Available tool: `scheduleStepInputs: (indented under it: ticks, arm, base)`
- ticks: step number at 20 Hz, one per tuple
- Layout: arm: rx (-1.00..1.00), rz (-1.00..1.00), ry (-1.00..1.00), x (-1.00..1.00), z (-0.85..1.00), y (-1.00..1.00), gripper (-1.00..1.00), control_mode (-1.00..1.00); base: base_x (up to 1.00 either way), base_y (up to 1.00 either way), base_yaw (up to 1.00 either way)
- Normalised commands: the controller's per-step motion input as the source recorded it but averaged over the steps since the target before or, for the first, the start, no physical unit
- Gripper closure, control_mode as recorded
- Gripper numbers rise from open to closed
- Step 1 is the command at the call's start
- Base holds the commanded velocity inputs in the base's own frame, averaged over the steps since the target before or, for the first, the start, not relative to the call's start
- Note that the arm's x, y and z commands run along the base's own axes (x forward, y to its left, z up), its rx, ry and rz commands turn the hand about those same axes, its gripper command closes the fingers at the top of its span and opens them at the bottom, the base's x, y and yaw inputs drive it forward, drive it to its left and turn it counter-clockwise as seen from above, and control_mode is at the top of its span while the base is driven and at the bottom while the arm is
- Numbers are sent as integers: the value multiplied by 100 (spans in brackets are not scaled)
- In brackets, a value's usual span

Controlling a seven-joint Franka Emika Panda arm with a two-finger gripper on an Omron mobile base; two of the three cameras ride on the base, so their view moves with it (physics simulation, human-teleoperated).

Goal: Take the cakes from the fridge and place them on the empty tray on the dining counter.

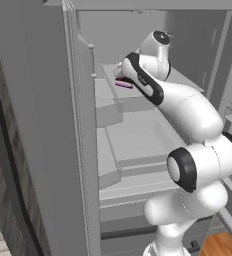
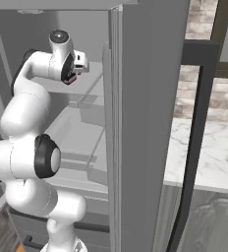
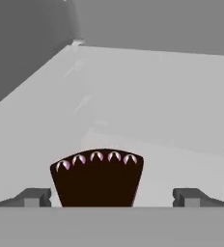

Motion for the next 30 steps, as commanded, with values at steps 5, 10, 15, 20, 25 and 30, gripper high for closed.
scheduleStepInputs:
  ticks: [5,10,15,20,25,30]
  arm:
    - [-6,0,0,-9,0,10,-100,-100]
    - [-2,0,0,-16,-7,0,-100,-100]
    - [0,0,0,-3,-19,-1,-100,-100]
    - [0,0,0,1,-29,0,-100,-100]
    - [-1,2,-2,24,-25,0,-100,-100]
    - [-1,3,-4,44,-26,5,-100,-100]
  base:
    - [0,0,0]
    - [0,0,0]
    - [0,0,0]
    - [0,0,0]
    - [0,0,0]
    - [0,0,0]
